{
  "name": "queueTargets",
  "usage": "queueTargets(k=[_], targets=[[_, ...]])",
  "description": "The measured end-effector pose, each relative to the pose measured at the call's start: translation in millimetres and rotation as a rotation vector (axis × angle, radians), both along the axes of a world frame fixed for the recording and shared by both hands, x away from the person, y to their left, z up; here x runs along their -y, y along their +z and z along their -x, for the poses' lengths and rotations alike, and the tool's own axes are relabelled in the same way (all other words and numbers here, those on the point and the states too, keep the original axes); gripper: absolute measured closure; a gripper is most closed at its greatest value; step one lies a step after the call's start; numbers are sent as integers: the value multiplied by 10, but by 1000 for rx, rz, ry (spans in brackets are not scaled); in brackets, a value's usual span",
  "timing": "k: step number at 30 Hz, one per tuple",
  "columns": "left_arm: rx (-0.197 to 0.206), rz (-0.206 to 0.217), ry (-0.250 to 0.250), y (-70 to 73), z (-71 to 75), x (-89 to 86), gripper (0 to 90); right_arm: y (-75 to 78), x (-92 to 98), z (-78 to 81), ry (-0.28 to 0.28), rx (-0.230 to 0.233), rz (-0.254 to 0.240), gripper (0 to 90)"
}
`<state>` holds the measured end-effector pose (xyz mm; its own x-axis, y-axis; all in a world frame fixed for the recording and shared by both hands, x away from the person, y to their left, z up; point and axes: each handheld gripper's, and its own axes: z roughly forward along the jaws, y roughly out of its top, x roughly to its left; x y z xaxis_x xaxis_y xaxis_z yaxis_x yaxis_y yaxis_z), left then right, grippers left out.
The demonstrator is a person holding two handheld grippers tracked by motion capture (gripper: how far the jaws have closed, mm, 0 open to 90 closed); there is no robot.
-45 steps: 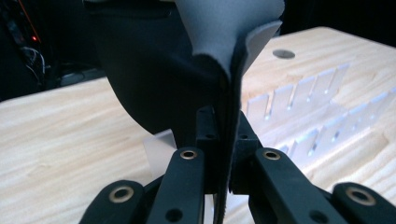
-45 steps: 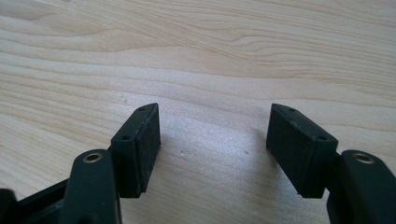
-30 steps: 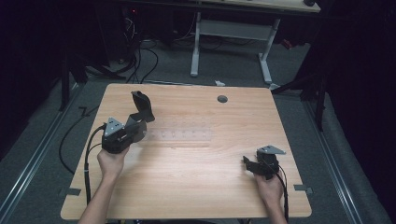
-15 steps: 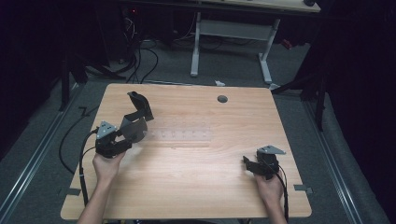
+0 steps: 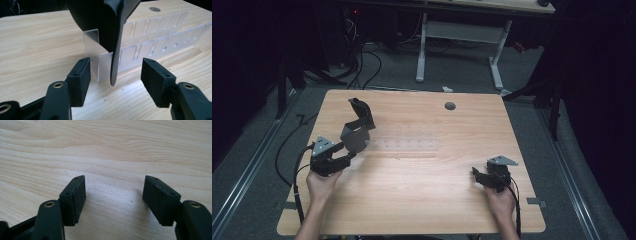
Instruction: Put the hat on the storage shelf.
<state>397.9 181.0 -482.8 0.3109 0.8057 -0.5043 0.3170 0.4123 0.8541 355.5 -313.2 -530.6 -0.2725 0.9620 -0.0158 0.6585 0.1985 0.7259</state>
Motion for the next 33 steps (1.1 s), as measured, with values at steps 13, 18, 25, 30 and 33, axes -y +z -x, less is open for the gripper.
queueTargets(k=[13, 18, 25, 30, 33], targets=[[-47, 28, 2, -108, 150, -55, 400, 1, -6, 2, 12, -1, 3, 352], [-83, 21, 5, -234, 190, -31, 394, 0, -8, 3, 11, -1, 2, 351], [-124, -63, 32, -473, 210, 32, 401, 0, -8, 3, 11, -1, 2, 351], [-152, -150, 46, -602, 185, 75, 392, 0, -9, 3, 11, -1, 2, 351], [-154, -170, 49, -645, 177, 95, 362, 0, -9, 3, 11, -1, 2, 351]])
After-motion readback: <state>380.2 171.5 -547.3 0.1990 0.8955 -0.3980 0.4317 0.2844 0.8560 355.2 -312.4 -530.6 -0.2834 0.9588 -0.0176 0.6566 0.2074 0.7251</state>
